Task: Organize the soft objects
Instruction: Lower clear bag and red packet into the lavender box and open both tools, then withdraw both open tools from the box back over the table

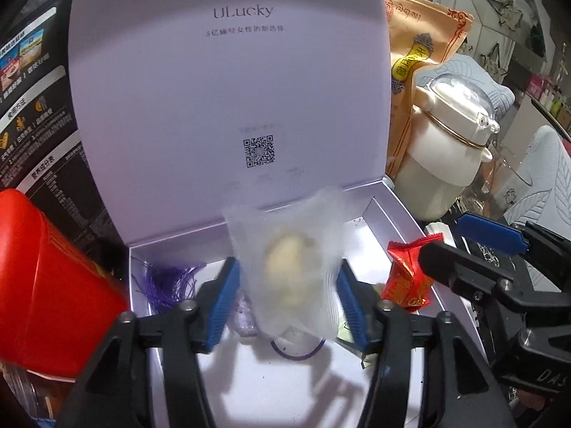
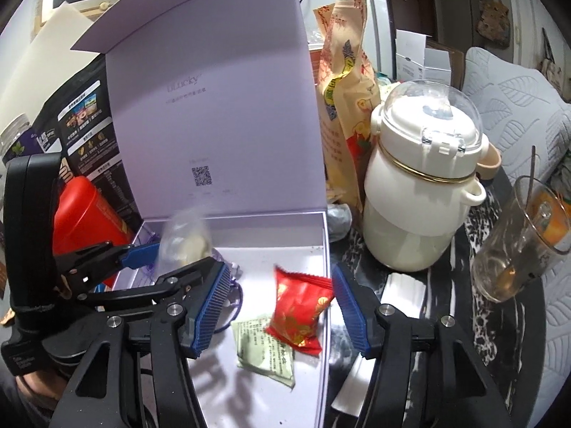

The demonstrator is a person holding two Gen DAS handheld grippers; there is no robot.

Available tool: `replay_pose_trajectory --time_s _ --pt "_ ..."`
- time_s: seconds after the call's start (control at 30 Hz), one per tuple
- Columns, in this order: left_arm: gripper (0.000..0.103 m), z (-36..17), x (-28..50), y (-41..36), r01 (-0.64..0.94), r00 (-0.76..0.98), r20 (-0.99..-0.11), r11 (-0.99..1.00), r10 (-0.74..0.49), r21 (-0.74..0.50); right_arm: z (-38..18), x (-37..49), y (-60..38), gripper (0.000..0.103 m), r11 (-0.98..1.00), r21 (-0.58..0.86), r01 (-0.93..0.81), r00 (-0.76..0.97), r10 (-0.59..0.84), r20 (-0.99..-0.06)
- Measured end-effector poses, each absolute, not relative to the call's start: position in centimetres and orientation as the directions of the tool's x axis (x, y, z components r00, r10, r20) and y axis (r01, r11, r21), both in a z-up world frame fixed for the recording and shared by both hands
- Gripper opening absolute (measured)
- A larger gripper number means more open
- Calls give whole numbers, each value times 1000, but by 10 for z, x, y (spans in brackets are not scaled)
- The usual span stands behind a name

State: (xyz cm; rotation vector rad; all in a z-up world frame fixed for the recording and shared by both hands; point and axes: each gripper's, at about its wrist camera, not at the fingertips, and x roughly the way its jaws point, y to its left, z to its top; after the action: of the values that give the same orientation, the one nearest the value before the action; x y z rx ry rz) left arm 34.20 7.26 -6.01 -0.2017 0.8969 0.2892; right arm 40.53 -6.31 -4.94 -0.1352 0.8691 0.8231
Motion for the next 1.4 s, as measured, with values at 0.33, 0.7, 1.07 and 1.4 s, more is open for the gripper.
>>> replay_pose_trajectory --time_s 0.33,0.7,1.07,1.4 --pt "61 -36 325 64 -354 608 -767 935 203 -33 -34 397 -79 60 715 209 -668 402 583 -706" --pt "61 12 293 40 -349 679 -698 936 227 -36 13 366 -104 60 720 179 -671 461 594 -659" --pt "61 65 230 17 -334 750 -616 942 241 -39 68 307 -130 60 709 138 -691 521 622 -584" --pt "61 94 175 0 -344 779 -565 938 270 -27 101 244 -152 60 702 109 -704 558 641 -526"
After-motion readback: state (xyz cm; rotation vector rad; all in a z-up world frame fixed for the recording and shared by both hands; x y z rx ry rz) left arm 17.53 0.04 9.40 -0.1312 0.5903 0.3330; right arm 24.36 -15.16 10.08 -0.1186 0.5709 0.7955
